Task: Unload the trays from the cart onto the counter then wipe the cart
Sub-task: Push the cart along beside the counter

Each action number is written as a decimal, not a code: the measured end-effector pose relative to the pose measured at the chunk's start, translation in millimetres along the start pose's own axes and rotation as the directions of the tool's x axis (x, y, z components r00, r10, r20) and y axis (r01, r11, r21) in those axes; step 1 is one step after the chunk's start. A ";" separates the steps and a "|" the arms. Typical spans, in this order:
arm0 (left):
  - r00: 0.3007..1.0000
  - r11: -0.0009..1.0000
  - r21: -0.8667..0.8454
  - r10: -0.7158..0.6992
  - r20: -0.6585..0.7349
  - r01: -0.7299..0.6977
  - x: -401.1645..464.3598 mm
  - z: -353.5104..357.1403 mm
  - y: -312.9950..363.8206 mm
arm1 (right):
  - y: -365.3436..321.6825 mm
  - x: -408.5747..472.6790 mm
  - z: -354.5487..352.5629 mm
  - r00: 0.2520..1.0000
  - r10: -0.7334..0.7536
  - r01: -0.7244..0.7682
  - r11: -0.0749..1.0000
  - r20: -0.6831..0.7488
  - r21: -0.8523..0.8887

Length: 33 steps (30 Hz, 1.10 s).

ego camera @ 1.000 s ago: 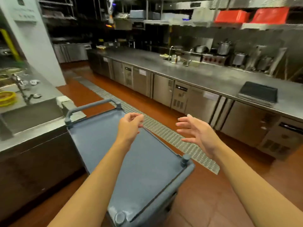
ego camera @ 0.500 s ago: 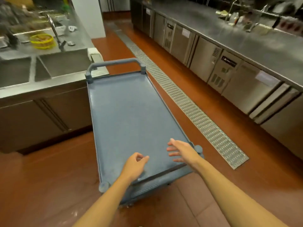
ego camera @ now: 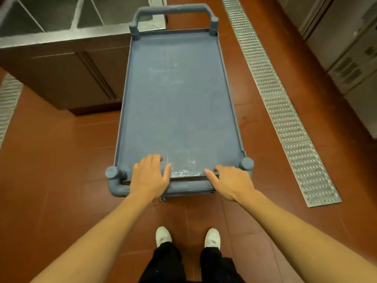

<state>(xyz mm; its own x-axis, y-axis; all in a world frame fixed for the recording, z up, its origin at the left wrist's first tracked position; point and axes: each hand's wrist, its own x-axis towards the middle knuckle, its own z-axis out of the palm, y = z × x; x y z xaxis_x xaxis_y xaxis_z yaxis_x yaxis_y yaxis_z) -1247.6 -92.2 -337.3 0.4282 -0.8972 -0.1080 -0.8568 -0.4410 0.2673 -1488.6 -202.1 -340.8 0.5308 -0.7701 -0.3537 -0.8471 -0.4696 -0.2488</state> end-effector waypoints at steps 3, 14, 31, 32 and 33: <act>0.998 0.998 0.032 0.054 -0.028 -0.053 -7.9 9.4 28.4 | 29.2 -9.4 -9.1 1.000 0.002 -0.001 0.999 0.018 -0.040; 0.818 0.808 0.136 0.575 0.032 -0.573 -74.1 53.5 149.5 | 137.7 -88.4 -27.5 0.986 0.159 -0.154 0.981 0.041 -0.116; 0.703 0.677 0.198 0.700 0.127 -0.709 -130.9 107.5 323.2 | 298.2 -212.1 -11.2 0.910 0.396 -0.404 0.914 -0.123 -0.042; 0.703 0.675 0.203 0.699 0.129 -0.709 -129.9 111.0 335.3 | 309.2 -214.6 -12.7 0.907 0.402 -0.410 0.911 -0.127 -0.039; 0.706 0.677 0.205 0.696 0.133 -0.706 -128.5 114.9 350.7 | 324.1 -217.6 -15.6 0.903 0.410 -0.417 0.909 -0.128 -0.031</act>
<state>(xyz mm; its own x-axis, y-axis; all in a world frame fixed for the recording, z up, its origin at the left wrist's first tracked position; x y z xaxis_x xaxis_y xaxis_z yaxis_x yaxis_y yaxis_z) -1636.1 -134.1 -339.8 -0.3320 -0.9431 -0.0173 -0.9419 0.3304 0.0607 -1879.0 -193.4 -330.4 0.1290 -0.9432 -0.3063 -0.9916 -0.1191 -0.0508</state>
